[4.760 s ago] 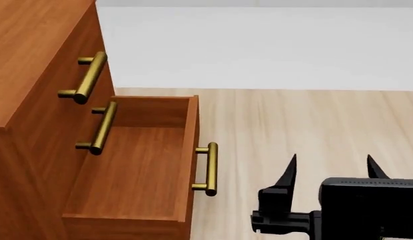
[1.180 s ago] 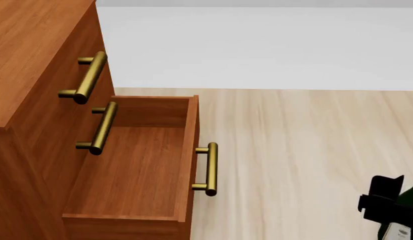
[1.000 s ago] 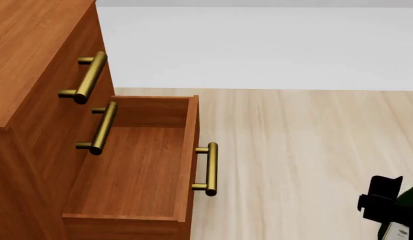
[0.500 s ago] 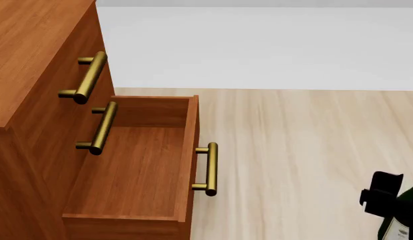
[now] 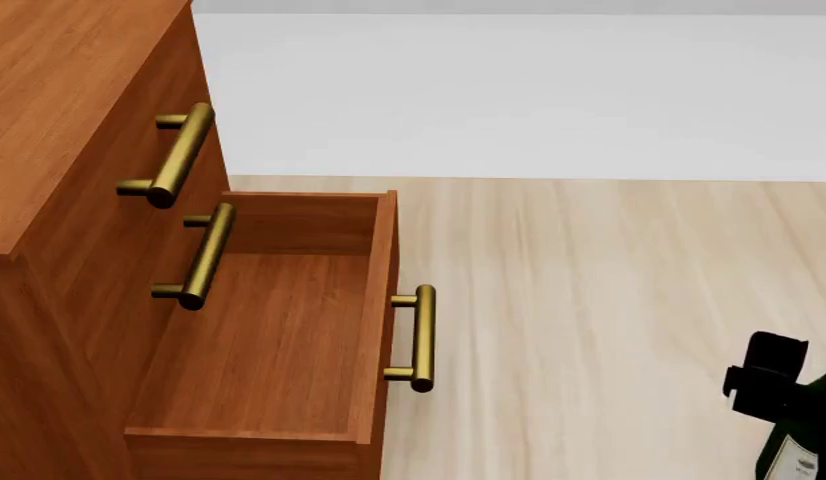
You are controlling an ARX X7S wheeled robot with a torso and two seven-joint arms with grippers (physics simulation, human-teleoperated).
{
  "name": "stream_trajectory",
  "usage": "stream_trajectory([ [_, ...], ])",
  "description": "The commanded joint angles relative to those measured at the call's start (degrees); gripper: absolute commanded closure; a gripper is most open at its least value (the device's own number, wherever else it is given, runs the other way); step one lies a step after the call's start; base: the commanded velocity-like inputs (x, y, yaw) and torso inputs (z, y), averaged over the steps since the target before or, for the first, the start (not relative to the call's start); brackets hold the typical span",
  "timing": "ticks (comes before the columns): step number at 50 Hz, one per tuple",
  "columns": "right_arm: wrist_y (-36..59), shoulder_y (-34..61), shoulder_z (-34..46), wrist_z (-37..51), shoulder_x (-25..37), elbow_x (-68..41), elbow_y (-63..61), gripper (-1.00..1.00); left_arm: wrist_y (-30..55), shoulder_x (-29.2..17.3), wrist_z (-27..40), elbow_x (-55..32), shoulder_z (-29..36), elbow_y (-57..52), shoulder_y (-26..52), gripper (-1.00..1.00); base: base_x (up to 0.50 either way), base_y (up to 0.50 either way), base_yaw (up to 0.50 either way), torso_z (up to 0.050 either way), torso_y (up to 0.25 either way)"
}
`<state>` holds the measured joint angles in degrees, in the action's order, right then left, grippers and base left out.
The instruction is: Put the wine bottle in the bottom drawer of the cabinet.
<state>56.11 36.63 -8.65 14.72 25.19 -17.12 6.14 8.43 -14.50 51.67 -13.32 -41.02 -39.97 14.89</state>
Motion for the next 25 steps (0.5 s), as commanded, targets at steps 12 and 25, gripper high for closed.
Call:
stream_trajectory([
  [12, -2.9, 2.2, 1.0, -0.6, -0.1, 0.8, 7.1, -1.00, 0.6, -0.4, 0.3, -0.3, 0.1, -0.7, -0.2, -1.00, 0.00, 0.00, 0.00, 0.000, 0.000],
  [25, -4.2, 3.0, 1.3, -0.7, -0.1, 1.1, 10.0, -1.00, 0.2, -0.5, 0.3, -0.4, 0.3, -0.3, -0.3, -1.00, 0.00, 0.00, 0.00, 0.000, 0.000],
])
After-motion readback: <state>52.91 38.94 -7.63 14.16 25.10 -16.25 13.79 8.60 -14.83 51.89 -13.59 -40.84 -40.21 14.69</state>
